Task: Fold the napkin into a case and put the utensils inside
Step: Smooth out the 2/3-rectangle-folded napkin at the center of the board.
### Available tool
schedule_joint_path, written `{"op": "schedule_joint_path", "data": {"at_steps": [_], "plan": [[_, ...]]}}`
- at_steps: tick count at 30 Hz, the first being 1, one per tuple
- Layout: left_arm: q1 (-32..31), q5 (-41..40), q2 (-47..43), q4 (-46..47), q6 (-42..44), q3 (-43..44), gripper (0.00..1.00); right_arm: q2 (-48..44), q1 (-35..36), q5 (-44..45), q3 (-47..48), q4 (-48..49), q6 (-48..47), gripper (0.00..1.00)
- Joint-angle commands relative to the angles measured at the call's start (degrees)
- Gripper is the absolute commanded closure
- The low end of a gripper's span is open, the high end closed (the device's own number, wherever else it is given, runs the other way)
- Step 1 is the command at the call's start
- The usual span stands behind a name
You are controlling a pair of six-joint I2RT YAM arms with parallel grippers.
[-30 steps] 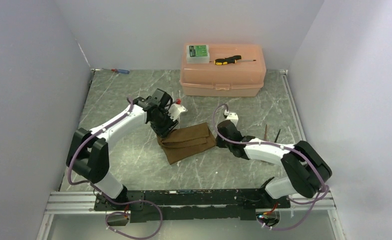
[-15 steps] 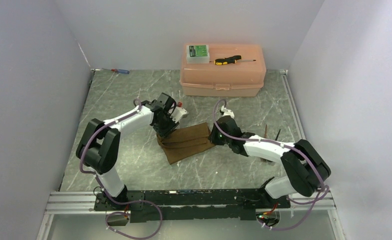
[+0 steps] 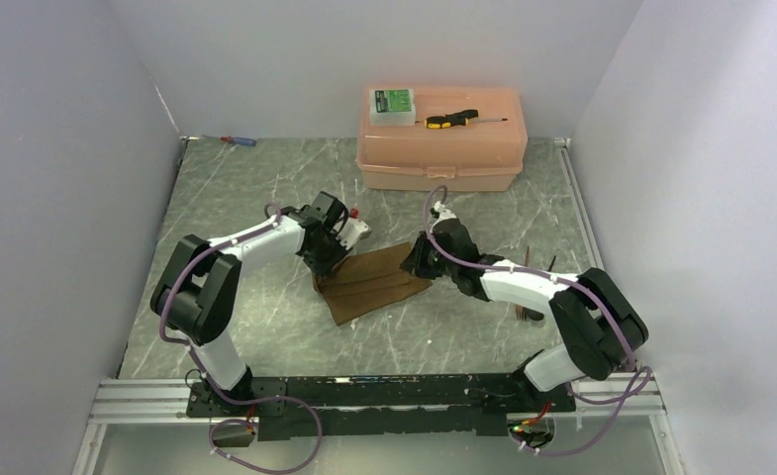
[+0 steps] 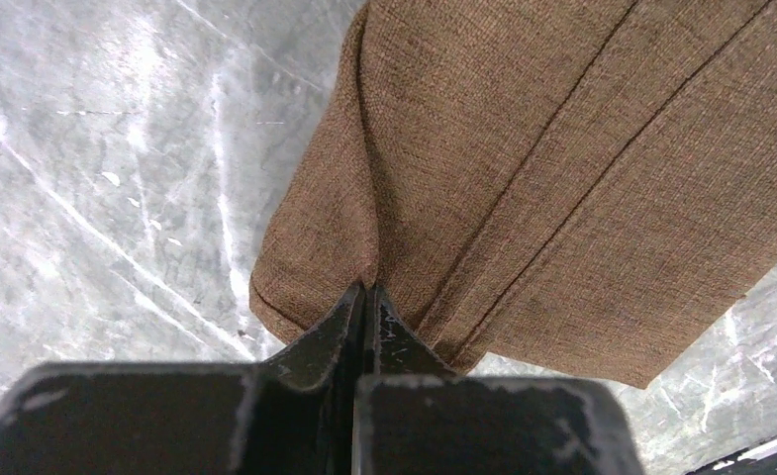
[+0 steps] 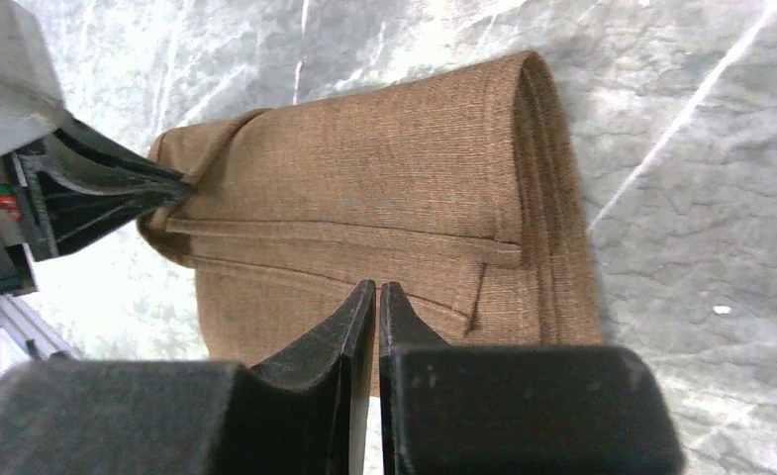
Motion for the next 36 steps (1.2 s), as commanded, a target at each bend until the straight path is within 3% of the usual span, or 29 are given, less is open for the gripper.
{"op": "schedule_joint_path", "data": {"at_steps": [1, 6, 17, 27, 36], "plan": [[-1.0, 1.1, -2.5, 1.7, -0.9, -1.5, 0.97, 1.2, -0.1, -5.3, -2.1, 6.9, 3.2, 0.92], [-2.2, 0.1, -3.5, 1.4, -0.6, -1.8, 0.97, 3.3, -0.2, -5.8, -5.6, 10.0, 4.8, 1.0], [-2.7, 1.1, -5.1, -0.5, -0.4, -0.7, 0.97, 6.4, -0.9, -3.0, -5.4, 6.6, 2.0, 1.0], [-4.6, 0.3, -5.4, 1.1, 2.8, -5.0, 0.97, 2.4, -0.2, -0.1, -6.9, 6.3, 2.7, 1.0], [-5.4, -2.0, -4.5, 3.9, 4.7, -8.4, 0.97, -2.8, -0.3, -1.0, -1.7, 1.6, 0.7, 0.97]]}}
